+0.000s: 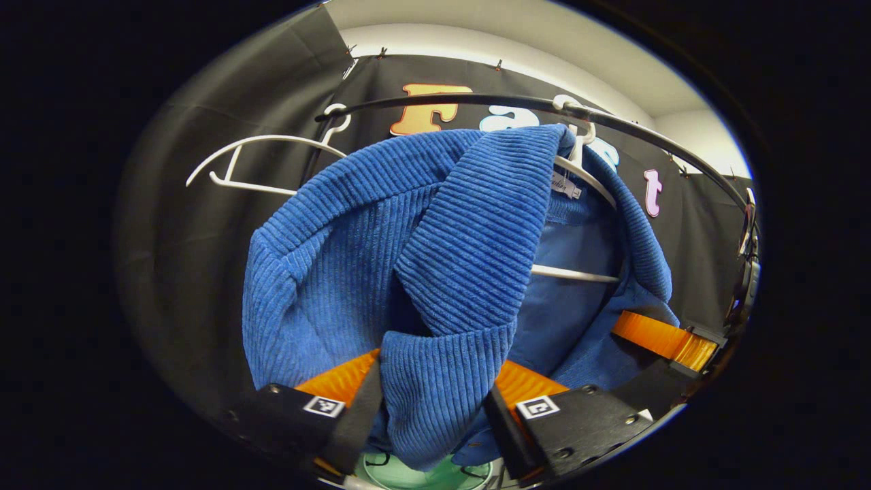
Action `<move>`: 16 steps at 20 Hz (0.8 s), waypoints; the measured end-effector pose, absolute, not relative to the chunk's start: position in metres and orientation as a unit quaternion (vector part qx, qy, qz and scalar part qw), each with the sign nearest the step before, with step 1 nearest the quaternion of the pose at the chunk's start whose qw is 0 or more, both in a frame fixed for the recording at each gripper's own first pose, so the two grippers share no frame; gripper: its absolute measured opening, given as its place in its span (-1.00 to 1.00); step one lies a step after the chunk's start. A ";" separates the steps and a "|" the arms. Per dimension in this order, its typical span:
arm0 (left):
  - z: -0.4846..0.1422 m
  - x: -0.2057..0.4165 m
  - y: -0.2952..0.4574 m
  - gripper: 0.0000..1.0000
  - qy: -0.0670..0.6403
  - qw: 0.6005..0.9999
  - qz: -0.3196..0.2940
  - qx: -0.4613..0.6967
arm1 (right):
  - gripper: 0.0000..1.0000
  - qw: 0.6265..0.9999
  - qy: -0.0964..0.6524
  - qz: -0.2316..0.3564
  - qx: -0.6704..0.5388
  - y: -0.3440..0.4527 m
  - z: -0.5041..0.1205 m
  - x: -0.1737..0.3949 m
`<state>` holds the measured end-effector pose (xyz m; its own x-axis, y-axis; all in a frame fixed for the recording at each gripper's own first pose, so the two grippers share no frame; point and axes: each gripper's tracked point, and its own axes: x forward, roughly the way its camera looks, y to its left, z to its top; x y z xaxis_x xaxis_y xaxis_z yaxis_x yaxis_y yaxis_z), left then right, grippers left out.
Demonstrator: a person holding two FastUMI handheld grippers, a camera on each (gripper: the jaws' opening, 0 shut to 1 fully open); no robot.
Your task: Grasp the clothes on the hanger with both hands and then place them into the laundry hamper below.
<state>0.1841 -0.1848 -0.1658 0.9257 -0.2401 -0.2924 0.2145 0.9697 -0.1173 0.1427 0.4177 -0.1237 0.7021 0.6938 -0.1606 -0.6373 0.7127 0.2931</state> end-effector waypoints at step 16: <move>-0.112 0.147 -0.166 -0.97 0.152 0.973 -0.167 -0.035 | -0.76 0.856 0.180 0.403 0.269 0.409 -0.112 0.161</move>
